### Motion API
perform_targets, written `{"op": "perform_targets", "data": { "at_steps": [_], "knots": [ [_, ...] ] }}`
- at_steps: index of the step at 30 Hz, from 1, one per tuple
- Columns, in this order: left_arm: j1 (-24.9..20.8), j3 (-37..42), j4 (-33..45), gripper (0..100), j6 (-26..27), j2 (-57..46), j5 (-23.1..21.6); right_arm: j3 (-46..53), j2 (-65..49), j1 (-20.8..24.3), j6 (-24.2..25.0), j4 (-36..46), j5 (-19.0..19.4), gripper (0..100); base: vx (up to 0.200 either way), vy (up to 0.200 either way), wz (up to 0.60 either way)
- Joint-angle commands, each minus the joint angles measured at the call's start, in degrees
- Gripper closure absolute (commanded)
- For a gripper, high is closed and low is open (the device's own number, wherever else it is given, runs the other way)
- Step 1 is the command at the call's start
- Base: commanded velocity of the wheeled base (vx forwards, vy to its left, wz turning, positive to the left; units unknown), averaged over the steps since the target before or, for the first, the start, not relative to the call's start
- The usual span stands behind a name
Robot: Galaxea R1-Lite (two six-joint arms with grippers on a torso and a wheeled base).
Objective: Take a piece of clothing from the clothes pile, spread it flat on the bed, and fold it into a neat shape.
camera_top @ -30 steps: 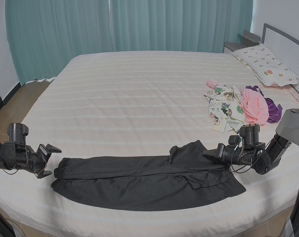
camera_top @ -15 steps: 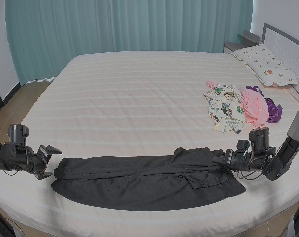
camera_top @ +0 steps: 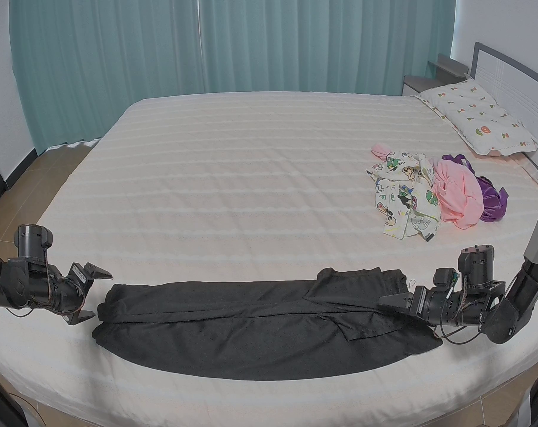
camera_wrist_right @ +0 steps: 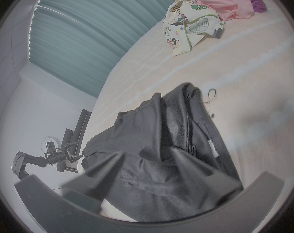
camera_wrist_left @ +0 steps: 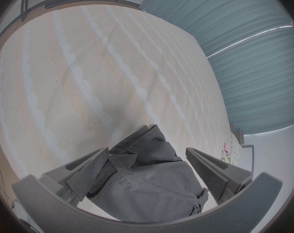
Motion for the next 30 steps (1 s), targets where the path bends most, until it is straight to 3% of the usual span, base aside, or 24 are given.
{"op": "perform_targets", "data": {
  "at_steps": [1,5,10,14,17,20,25,27,30],
  "knots": [
    [0.02,-0.5,-0.03,0,0.0,0.11,0.08,1.25,-1.94,0.03,0.47,-0.26,0.16,0,0.0,0.0,0.0],
    [0.02,-1.12,-0.12,0,0.17,0.2,0.08,1.51,-3.35,-0.32,0.64,-0.26,0.16,0,0.0,0.0,0.0],
    [-1.03,-5.16,1.46,0,0.61,0.37,0.87,3.27,-4.75,-0.23,2.75,-0.26,-3.18,0,0.0,0.0,0.0],
    [-3.14,-4.63,6.12,0,0.79,-1.39,0.95,3.18,-4.75,-0.15,6.79,-0.26,-6.52,0,0.0,0.0,0.0],
    [-4.11,-4.28,9.64,0,0.61,-4.9,2.27,3.36,-5.55,0.03,12.42,-0.26,-8.36,0,0.0,0.0,0.0],
    [-7.8,-2.7,10.87,0,0.09,-5.52,2.62,3.44,-5.63,0.47,14.79,-0.26,-9.59,0,0.0,0.0,0.0],
    [-10.53,-1.38,10.51,0,-2.11,-4.9,6.14,4.06,-5.63,0.56,15.49,-0.35,-9.77,0,0.0,0.0,0.0],
    [-11.14,-0.94,10.34,0,-2.11,-5.96,9.66,4.59,-5.55,0.56,15.58,-0.35,-9.86,0,0.0,0.0,0.0],
    [-11.76,-0.42,10.6,0,-2.37,-7.89,10.1,4.76,-5.63,0.64,15.67,-0.35,-9.77,0,0.0,0.0,0.0]
  ]
}}
